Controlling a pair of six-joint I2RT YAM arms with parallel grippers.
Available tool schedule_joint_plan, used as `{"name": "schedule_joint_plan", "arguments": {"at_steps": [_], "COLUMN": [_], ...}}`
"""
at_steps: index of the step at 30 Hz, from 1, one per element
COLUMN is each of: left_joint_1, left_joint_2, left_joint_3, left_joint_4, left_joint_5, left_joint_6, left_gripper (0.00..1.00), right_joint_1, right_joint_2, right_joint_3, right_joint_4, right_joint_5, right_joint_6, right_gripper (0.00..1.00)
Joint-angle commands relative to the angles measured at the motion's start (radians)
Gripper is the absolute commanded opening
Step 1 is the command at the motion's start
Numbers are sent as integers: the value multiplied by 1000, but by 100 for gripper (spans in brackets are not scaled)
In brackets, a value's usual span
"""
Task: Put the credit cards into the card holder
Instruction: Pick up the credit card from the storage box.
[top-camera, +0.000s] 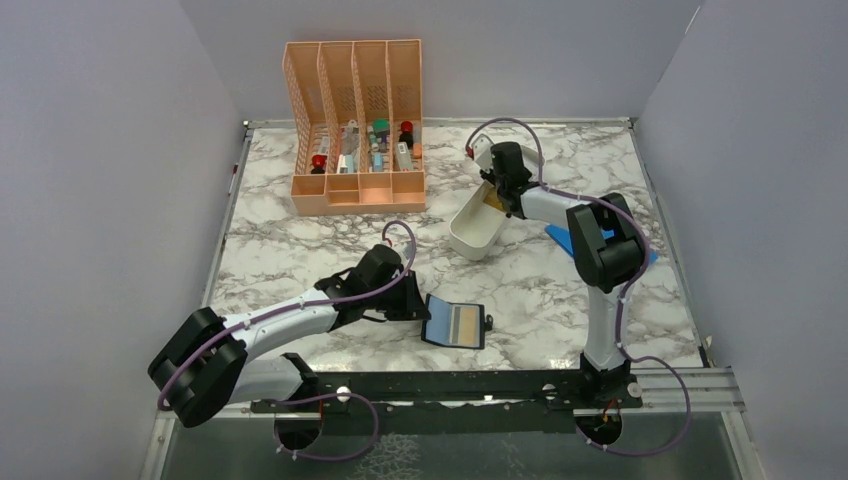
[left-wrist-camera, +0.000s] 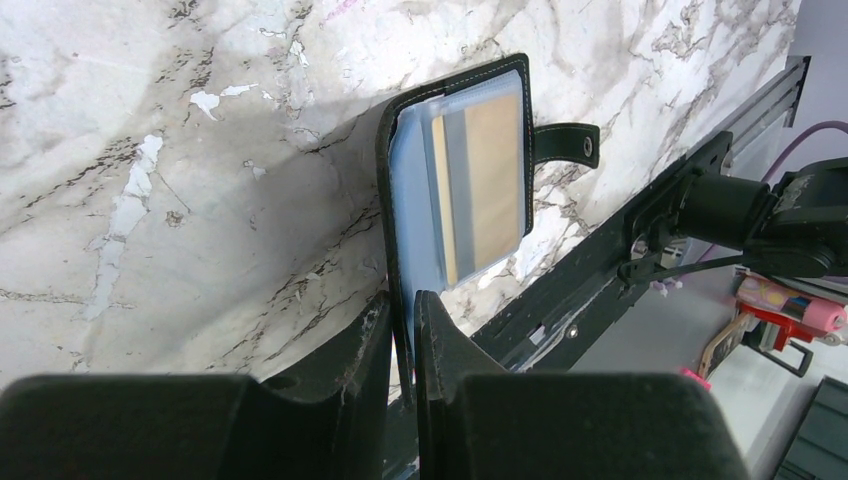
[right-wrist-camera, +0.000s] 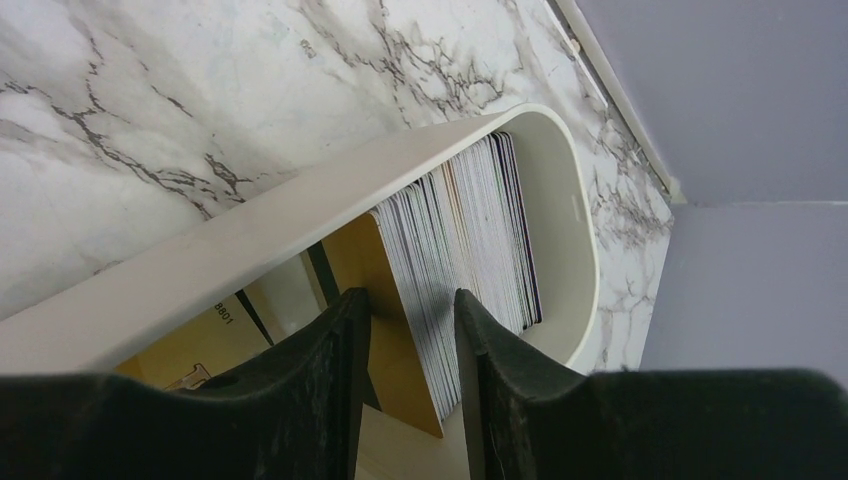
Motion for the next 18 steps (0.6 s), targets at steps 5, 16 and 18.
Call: {"name": "schedule_joint_plan", "arguments": {"at_steps": [5,16,18], "left_joint_1": [2,2,2], "left_joint_2": [-6,2,4], "left_joint_3": [-6,-6,-6], "left_joint_4": [31,39,39], "left_joint_5": [16,17,18], "left_joint_6": [-10,-10,-10], "left_gripper": [17,18,17], "right_joint_1": [-34,-42,-42], "right_joint_2": [-42,-58,-64], "right_joint_3": [37,45,46], "right_joint_4": [-7,-17,-19], "right_joint_5": [-21,-38,-38], "right_joint_6": [29,52,56], "right_gripper": [35,27,27]}}
